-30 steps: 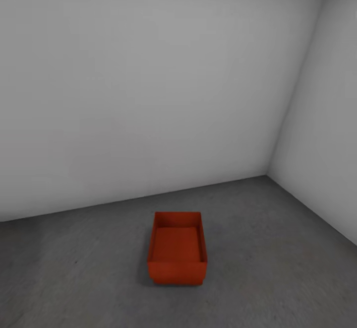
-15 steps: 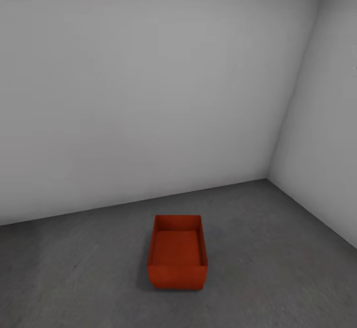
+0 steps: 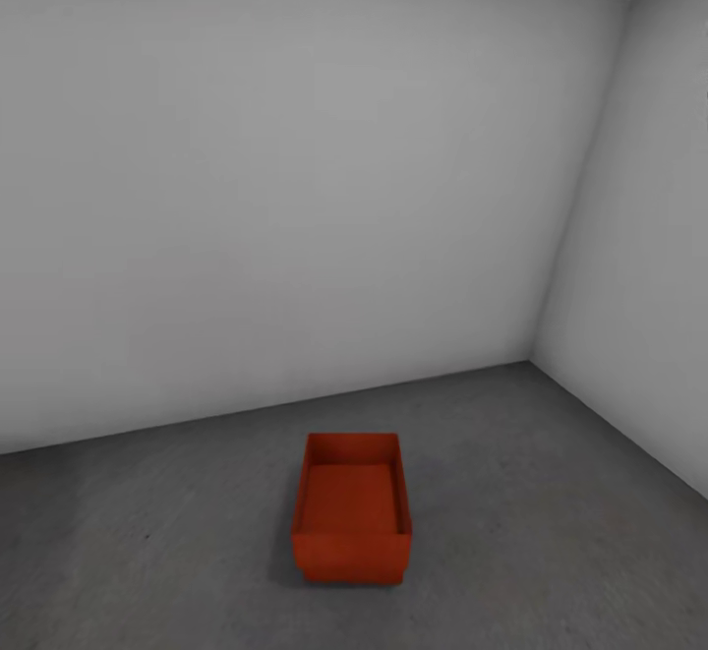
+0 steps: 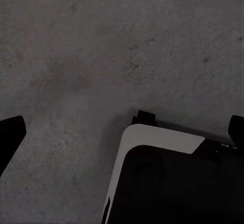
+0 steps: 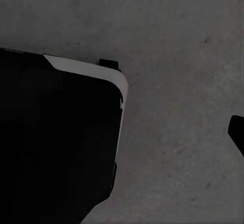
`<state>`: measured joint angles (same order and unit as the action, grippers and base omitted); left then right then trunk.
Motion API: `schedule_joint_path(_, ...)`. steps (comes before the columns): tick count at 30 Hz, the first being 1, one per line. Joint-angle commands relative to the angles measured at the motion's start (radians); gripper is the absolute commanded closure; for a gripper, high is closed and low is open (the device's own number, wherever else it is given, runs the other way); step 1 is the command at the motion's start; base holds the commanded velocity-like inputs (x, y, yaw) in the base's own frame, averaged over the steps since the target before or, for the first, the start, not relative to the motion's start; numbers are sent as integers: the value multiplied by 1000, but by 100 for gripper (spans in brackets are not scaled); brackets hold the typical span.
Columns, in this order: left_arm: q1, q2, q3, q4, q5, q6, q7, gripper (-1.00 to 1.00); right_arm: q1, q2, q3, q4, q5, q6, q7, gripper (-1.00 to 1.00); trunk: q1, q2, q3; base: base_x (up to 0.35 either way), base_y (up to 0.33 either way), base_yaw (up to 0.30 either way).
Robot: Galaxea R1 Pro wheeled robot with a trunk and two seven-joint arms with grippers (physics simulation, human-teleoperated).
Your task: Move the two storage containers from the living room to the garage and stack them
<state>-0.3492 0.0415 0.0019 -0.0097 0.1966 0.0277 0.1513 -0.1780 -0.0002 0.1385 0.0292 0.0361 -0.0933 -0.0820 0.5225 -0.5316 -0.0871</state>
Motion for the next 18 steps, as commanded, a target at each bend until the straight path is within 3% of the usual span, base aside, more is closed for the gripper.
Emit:
schedule_joint_path(1,-1,0,0,-1,6,3,2,-100,-1,0,6,3,4,-5,-4,-100,0,-2,0,0,0,0)
schedule_joint_path(18,-1,0,0,-1,6,3,2,-100,-1,0,5,3,3,-5,-4,-100,0,-2,27,0,0,0)
